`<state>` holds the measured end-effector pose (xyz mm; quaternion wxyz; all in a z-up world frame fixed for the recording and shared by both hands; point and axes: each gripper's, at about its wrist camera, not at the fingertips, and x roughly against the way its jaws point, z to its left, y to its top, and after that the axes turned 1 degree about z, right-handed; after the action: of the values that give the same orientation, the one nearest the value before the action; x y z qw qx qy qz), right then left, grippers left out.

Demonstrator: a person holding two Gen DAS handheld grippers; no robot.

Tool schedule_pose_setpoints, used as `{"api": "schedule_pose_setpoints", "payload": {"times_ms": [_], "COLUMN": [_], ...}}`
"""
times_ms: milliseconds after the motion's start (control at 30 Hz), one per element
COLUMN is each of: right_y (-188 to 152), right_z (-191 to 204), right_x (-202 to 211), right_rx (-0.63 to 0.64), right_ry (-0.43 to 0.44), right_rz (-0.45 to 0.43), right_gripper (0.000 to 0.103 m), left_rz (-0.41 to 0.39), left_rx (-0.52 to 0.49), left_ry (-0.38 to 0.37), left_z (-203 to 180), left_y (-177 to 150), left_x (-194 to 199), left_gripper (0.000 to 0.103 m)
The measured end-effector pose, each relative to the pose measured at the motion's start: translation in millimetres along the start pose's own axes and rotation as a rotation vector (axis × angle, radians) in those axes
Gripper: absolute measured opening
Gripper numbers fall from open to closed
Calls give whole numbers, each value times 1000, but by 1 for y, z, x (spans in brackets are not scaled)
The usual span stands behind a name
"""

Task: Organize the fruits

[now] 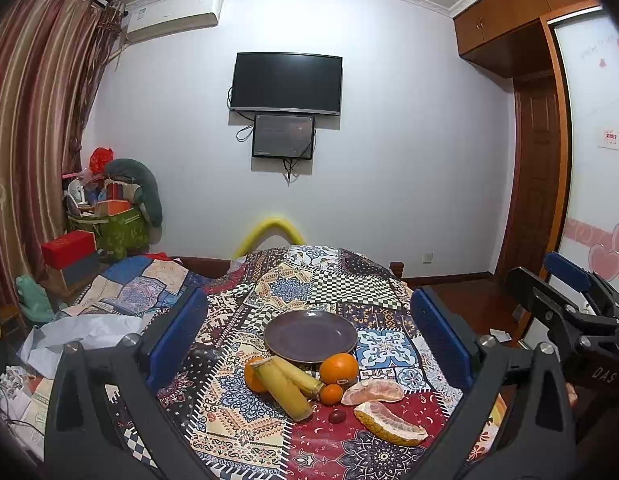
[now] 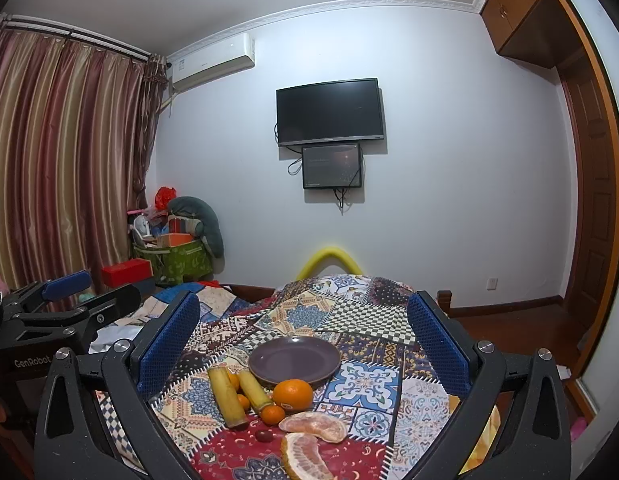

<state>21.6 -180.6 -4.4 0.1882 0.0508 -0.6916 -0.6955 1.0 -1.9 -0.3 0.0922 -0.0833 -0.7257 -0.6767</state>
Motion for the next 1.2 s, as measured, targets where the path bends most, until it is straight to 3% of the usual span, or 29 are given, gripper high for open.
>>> {"api": "schedule_pose_setpoints", "payload": {"times_ms": [1200], "right_y": [1], "right_z": [1], "right_x": [0], "right_rx": [2], "right_ry": [-1], "right_rz": [13], "right_gripper": [103], "left_rz": [-2], "left_rx": [-6], "left_ry": [-6], "left_z": [-7], "left_y": [-2], "left_x": [-2], "left_gripper": [103]}}
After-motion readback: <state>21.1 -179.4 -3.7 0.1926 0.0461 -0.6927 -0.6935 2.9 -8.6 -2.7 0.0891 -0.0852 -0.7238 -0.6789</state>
